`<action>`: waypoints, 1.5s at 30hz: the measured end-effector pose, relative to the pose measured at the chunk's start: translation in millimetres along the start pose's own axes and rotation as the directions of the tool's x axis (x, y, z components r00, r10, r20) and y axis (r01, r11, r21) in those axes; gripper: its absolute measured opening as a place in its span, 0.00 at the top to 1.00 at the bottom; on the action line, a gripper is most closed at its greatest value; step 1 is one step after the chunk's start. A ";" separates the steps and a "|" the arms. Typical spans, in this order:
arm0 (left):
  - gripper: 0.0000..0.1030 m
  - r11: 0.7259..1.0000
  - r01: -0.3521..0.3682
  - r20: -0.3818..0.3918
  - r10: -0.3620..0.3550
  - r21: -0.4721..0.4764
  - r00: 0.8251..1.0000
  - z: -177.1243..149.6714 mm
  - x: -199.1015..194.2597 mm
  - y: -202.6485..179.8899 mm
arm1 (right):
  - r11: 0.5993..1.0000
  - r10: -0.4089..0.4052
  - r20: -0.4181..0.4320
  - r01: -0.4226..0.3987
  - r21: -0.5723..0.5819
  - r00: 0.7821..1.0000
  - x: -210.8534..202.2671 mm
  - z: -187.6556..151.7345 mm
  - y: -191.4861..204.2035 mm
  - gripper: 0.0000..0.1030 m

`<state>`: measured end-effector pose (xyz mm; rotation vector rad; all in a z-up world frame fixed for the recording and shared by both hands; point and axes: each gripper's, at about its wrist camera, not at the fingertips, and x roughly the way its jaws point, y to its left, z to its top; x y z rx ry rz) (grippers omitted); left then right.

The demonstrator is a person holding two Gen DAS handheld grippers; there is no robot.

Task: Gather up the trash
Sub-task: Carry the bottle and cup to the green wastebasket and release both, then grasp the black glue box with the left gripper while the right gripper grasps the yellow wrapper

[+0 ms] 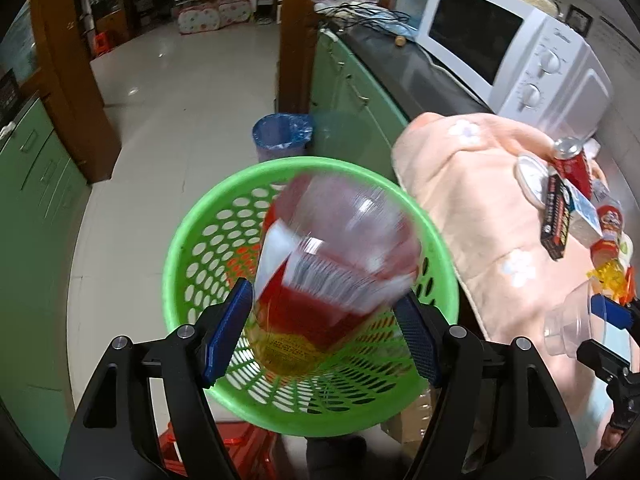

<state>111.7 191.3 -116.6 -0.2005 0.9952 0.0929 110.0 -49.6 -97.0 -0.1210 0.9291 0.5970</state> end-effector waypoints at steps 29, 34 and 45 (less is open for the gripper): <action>0.19 0.990 -0.013 0.055 0.021 -0.137 0.998 -9.0 -36.3 40.8 | 0.988 0.157 -0.040 -0.157 -0.004 0.987 77.5 36.1 49.4 0.26; 0.18 0.991 -0.012 0.065 0.021 -0.136 0.998 -6.3 -39.7 36.9 | 0.989 0.146 -0.020 -0.146 0.002 0.989 65.9 34.0 43.5 0.25; 0.17 0.997 0.030 0.082 -0.024 -0.073 0.996 -0.9 -46.5 6.0 | 0.995 0.025 0.027 -0.027 0.092 0.999 8.9 1.1 -5.8 0.22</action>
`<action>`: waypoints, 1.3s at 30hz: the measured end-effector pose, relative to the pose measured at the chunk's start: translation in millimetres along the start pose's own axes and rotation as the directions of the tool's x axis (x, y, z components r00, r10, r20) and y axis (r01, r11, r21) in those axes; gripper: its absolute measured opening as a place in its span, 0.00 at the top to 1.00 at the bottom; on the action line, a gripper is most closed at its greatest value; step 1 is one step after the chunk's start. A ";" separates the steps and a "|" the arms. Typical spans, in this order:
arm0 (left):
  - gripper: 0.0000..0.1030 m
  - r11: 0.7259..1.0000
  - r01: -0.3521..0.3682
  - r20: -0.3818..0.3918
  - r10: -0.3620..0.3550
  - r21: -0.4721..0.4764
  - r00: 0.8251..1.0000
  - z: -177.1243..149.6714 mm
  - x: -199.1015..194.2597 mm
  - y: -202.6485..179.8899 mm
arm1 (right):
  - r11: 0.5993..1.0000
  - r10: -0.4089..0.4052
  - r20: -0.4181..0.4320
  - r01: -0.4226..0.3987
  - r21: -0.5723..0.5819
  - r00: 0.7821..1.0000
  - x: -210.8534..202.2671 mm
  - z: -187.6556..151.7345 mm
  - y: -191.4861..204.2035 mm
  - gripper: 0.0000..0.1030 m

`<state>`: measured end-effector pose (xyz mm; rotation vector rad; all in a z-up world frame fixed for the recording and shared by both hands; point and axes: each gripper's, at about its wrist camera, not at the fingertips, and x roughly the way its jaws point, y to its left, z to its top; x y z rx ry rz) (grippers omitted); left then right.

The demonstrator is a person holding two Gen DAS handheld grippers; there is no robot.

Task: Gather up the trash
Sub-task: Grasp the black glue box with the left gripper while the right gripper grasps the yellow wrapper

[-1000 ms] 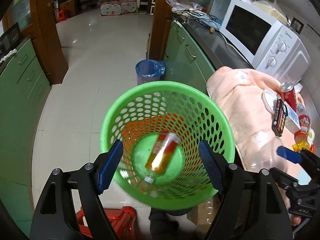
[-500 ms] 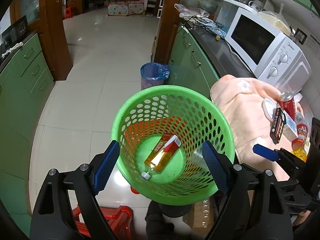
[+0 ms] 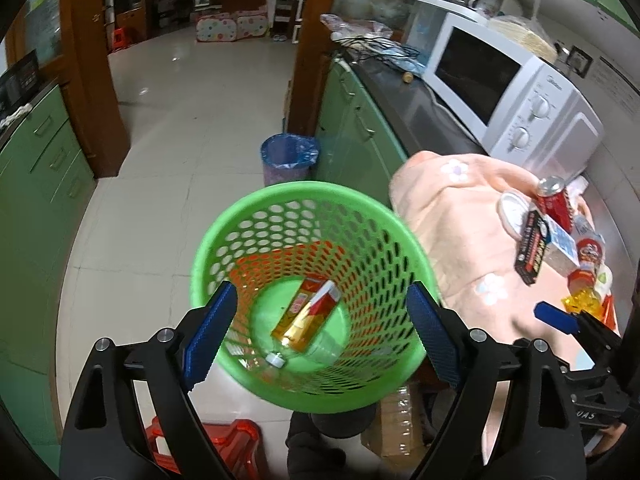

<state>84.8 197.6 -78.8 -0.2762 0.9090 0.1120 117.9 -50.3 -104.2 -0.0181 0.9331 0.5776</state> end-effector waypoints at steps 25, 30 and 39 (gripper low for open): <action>0.17 0.948 0.181 -0.073 -0.168 0.261 0.983 9.6 32.1 -160.0 | 0.920 -0.346 0.001 0.339 0.197 0.938 -88.7 -40.4 -195.4 0.22; 0.17 0.926 0.211 -0.094 -0.191 0.313 0.977 12.5 45.1 -192.0 | 0.930 -0.325 -0.027 0.324 0.174 0.945 -73.3 -38.1 -199.6 0.22; 0.17 0.888 0.256 -0.156 -0.211 0.382 0.965 14.6 79.5 -244.1 | 0.934 -0.319 -0.079 0.328 0.144 0.944 -51.8 -38.7 -210.7 0.22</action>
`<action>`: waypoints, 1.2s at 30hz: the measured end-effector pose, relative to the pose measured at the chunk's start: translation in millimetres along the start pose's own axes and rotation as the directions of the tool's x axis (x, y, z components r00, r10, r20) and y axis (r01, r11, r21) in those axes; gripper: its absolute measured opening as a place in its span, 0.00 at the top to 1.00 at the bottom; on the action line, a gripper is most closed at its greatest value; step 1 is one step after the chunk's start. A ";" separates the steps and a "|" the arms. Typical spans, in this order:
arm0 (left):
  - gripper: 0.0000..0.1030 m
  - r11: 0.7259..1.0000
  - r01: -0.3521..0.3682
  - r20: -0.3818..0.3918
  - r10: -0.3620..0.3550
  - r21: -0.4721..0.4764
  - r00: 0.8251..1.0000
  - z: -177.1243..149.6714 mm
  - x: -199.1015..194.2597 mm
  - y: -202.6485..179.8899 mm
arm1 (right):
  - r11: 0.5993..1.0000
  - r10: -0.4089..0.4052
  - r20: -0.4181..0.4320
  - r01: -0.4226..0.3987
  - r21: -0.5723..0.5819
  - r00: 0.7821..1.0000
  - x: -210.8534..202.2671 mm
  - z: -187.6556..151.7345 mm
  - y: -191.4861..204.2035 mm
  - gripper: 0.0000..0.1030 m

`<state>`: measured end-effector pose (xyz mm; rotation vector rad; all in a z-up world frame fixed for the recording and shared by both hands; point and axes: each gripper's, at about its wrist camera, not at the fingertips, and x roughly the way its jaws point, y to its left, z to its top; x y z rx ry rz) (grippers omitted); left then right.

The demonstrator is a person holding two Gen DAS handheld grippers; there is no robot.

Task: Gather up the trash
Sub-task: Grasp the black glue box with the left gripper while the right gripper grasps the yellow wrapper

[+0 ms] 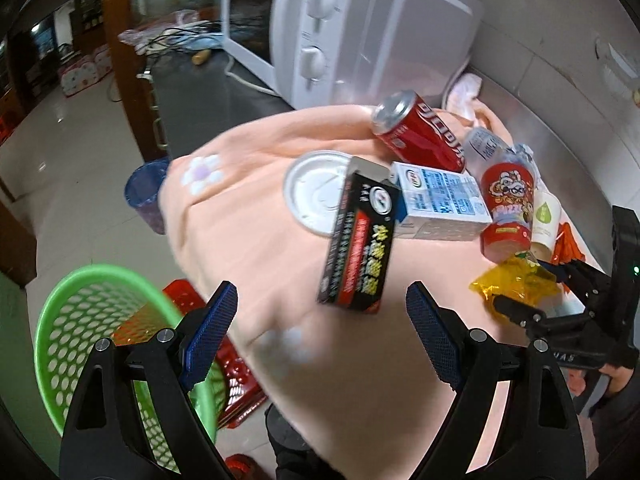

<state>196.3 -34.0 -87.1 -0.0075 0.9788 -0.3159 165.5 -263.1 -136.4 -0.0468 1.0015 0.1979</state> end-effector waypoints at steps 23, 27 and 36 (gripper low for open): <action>0.45 0.997 -0.010 -0.083 0.016 0.077 0.996 24.7 74.1 -26.5 | 0.999 0.001 -0.002 -0.001 0.035 1.000 -6.7 -10.7 -3.5 0.54; 0.53 0.997 0.007 -0.077 -0.001 0.073 0.997 22.1 70.8 -26.6 | 0.999 0.008 0.005 -0.008 0.046 1.000 -10.9 -13.5 -1.4 0.55; 0.54 0.998 0.036 -0.024 -0.035 0.060 0.999 12.8 38.9 -22.7 | 0.997 0.030 0.034 -0.032 0.063 0.999 -25.3 -17.7 6.8 0.55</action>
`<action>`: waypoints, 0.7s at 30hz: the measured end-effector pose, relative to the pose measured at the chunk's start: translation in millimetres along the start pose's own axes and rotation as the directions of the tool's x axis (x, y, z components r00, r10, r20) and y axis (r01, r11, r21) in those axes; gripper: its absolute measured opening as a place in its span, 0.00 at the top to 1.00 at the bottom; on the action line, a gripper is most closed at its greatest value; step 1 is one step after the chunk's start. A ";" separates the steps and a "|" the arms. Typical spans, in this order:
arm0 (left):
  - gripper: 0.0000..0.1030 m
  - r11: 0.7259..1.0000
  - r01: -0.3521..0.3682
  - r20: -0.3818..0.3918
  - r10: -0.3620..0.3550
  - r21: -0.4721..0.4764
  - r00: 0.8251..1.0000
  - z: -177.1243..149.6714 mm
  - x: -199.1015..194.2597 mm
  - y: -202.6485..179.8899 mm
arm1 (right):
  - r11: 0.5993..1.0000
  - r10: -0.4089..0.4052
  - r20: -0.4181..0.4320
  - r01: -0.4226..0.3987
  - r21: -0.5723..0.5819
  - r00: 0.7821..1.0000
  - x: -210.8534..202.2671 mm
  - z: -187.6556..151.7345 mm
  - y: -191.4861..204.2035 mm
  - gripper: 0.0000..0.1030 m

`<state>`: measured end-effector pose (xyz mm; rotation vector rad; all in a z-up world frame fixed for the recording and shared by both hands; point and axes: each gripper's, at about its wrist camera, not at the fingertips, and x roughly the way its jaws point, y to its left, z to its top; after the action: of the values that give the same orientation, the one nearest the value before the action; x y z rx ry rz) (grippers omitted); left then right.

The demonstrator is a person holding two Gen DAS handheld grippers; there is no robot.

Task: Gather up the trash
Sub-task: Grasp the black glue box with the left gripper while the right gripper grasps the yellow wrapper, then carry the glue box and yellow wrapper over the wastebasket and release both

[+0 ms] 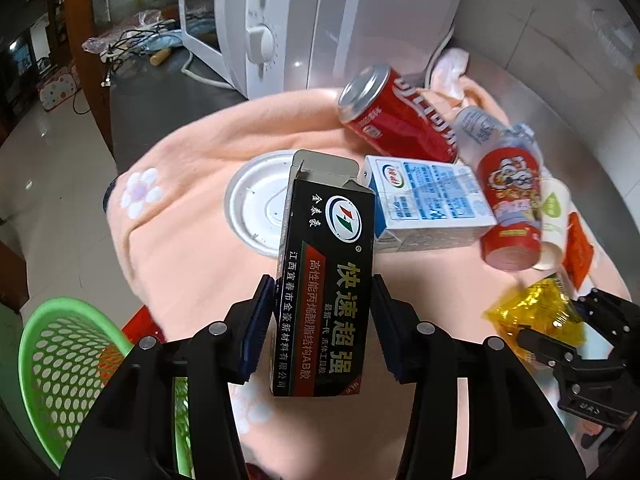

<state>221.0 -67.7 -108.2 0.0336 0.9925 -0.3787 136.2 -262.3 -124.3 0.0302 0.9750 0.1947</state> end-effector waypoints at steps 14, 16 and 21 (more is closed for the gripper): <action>0.54 0.991 -0.072 0.089 0.082 -0.112 0.993 -44.7 -82.9 53.2 | 0.997 0.055 0.036 -0.053 -0.048 0.998 -17.4 -3.6 40.1 0.55; 0.54 0.988 -0.085 0.093 0.098 -0.131 0.991 -51.8 -91.1 63.0 | 0.996 0.068 0.040 -0.065 -0.057 0.997 -18.9 -2.5 47.2 0.55; 0.53 0.975 -0.127 0.088 0.145 -0.182 0.986 -73.7 -106.6 88.1 | 0.992 0.094 0.045 -0.090 -0.087 0.995 -21.7 0.1 67.1 0.55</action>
<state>138.1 60.8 -73.8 -0.0760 0.9149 -0.1642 114.4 -200.2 -98.9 0.0023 0.9163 0.3189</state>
